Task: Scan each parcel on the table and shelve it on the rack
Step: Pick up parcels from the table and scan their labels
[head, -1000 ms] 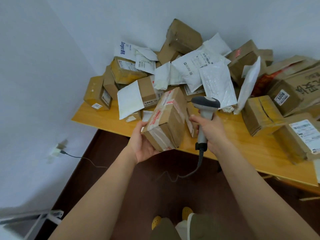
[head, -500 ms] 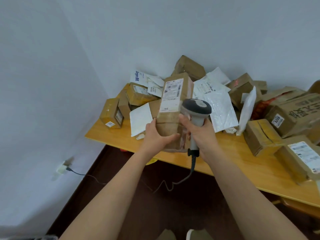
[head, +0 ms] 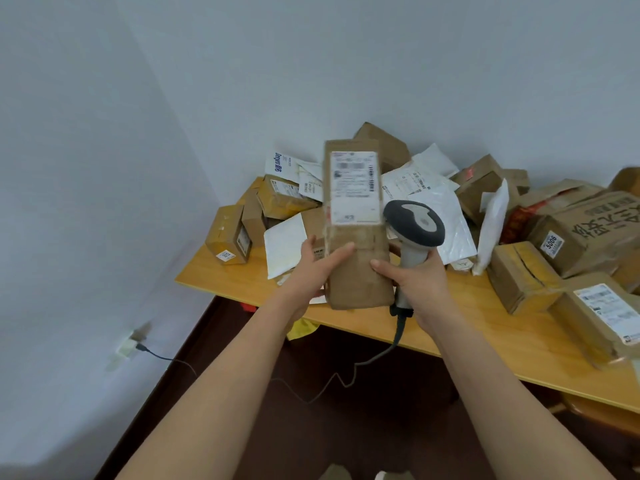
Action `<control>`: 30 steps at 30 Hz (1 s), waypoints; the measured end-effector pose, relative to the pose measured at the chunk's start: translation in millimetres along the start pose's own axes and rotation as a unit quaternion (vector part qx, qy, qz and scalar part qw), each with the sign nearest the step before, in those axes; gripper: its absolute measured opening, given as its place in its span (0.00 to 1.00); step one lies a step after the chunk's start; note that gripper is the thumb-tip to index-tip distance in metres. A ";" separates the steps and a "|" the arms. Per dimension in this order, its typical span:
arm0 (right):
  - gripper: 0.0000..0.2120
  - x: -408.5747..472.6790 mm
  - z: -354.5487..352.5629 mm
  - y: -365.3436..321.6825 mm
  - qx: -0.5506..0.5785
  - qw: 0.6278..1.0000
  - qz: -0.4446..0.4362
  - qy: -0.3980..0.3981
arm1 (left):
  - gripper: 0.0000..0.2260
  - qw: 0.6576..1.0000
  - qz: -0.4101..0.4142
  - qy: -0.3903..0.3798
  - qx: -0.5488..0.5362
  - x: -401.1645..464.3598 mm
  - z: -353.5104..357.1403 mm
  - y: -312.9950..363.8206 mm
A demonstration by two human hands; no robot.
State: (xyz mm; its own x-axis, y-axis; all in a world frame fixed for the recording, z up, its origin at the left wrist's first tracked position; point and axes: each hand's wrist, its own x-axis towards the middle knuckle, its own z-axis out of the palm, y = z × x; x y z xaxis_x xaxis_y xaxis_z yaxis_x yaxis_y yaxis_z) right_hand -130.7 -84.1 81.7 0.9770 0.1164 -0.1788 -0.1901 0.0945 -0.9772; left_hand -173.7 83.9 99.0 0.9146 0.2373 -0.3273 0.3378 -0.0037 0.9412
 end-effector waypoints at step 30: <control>0.08 -67.3 -1.4 -115.8 -0.004 0.982 -0.039 -0.183 | 0.15 0.966 -0.103 0.086 -0.222 16.3 -28.8 -35.0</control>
State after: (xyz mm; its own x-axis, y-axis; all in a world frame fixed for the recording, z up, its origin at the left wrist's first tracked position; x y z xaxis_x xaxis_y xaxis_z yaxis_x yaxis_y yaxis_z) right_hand -174.4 -104.3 206.7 0.8884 0.4562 -0.0510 -0.1129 0.1096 -0.9875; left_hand -177.0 115.9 63.1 0.7753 0.3460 -0.5284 0.3454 0.4681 0.8134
